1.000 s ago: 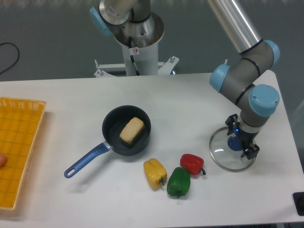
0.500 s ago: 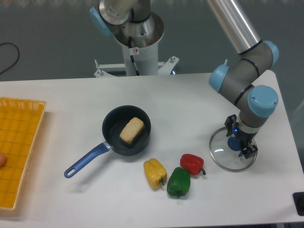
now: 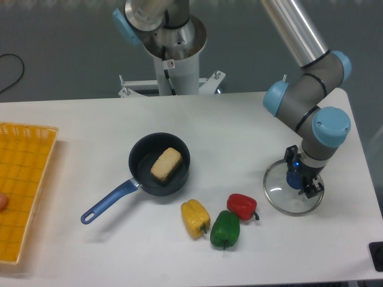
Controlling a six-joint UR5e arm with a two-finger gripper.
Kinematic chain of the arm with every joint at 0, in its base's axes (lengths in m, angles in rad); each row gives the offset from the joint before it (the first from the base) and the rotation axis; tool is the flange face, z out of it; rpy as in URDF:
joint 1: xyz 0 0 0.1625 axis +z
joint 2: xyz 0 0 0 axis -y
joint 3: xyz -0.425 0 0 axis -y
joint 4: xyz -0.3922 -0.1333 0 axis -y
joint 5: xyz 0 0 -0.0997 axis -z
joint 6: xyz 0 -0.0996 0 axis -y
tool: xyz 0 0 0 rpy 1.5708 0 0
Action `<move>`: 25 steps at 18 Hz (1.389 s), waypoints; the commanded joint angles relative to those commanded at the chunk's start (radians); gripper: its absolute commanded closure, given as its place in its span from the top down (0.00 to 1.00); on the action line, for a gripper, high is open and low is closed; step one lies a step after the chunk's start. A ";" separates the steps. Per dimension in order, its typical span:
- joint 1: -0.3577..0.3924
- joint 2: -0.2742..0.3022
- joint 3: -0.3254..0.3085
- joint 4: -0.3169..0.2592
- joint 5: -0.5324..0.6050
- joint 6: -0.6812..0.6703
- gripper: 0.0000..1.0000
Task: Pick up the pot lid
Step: 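Close the gripper around the blue knob of the glass lid, then lift the glass lid up by its knob off the table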
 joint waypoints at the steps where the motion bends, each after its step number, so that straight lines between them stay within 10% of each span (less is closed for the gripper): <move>1: 0.000 0.000 0.000 0.000 0.000 -0.002 0.55; 25: -0.003 0.123 -0.055 -0.044 0.003 0.000 0.37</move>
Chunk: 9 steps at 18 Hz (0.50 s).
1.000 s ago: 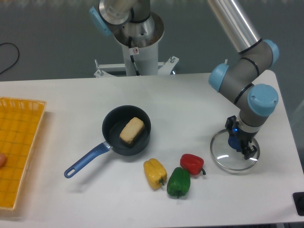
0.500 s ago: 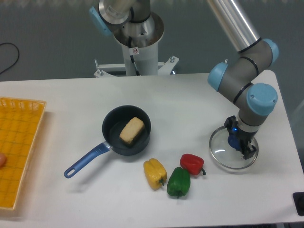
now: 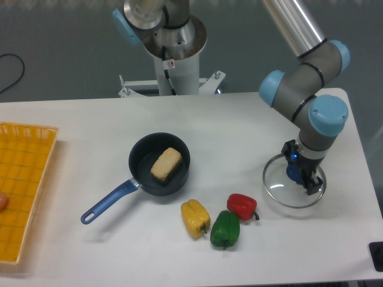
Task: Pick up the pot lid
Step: 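Lift the glass lid up by its knob off the table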
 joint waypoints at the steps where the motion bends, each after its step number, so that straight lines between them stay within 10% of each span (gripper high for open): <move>1: -0.002 0.014 0.000 -0.024 0.000 0.000 0.37; 9: -0.015 0.088 -0.006 -0.137 -0.003 -0.005 0.36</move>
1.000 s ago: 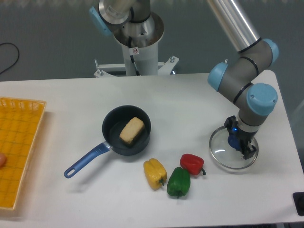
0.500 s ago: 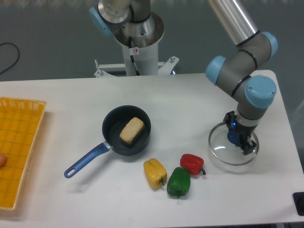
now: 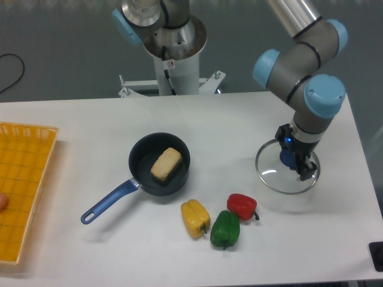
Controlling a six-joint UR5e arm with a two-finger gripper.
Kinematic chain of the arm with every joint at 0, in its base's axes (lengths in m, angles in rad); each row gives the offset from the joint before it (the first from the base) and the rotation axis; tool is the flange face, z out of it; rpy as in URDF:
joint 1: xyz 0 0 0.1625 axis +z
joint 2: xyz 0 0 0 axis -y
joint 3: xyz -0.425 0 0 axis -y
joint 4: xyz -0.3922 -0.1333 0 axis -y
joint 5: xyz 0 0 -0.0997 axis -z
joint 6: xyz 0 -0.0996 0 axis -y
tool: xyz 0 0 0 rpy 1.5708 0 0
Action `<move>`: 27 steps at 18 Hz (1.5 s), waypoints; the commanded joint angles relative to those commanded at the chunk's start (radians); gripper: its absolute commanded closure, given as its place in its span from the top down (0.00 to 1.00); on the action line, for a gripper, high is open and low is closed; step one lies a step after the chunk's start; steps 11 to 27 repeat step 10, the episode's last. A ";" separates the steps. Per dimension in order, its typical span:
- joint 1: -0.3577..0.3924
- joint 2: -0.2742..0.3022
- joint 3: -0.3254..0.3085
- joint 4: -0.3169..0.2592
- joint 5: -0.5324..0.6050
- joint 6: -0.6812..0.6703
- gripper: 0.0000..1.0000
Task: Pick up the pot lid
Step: 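Lift the glass lid up by its knob off the table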
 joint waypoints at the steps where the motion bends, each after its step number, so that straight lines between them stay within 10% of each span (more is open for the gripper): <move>1: 0.000 0.005 0.000 -0.006 0.002 0.000 0.36; 27: -0.002 0.014 0.000 -0.009 0.006 -0.006 0.37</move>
